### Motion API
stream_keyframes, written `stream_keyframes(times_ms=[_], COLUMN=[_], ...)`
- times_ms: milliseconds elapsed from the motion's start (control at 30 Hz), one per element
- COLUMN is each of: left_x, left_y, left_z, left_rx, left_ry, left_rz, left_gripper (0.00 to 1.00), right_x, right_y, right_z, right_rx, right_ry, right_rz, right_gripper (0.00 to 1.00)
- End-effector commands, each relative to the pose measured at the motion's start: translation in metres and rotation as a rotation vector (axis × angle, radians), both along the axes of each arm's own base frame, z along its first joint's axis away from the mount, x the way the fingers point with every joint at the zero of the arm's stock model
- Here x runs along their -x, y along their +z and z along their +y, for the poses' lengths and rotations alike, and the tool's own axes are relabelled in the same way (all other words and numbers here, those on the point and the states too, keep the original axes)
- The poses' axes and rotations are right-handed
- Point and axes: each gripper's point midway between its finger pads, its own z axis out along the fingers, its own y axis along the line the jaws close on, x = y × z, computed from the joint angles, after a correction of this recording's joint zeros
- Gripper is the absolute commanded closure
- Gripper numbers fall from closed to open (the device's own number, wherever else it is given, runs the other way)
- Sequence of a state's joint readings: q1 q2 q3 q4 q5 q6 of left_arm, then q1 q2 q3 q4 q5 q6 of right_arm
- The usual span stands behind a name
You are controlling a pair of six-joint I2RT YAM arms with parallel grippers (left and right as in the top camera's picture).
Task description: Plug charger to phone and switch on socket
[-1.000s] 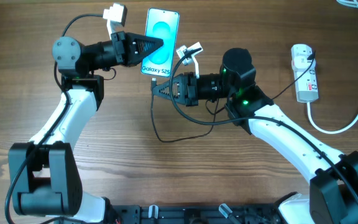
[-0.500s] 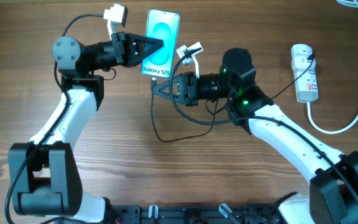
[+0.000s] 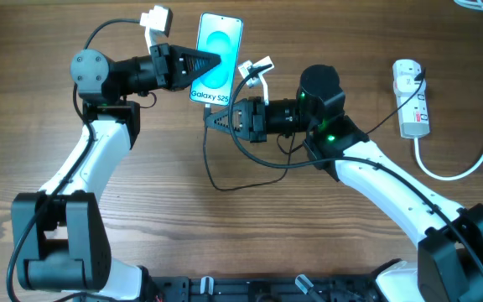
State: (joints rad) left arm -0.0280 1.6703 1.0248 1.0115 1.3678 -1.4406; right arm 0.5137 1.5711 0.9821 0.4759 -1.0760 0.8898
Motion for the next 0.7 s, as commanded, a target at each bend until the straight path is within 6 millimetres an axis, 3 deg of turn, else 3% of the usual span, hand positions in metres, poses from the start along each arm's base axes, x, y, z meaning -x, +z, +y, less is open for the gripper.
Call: stream_keyframes(times_ms=[0,667], left_x=[0.0054,0.0024], left_y=[0.0113,0.0114], left_z=[0.0031,0.0092], left_rx=[-0.007,-0.007], left_ry=[0.001,0.017], left_rz=[-0.068,-0.065], left_gripper=[0.96,0.96], right_x=[-0.0056,-0.0124], right_y=[-0.0019,-0.0025], right_z=[-0.0004,-0.0005], right_rx=[0.003,0.006], right_ry=[-0.018,-0.059], right_rz=[0.005,0.029], right_gripper=[0.96,0.96])
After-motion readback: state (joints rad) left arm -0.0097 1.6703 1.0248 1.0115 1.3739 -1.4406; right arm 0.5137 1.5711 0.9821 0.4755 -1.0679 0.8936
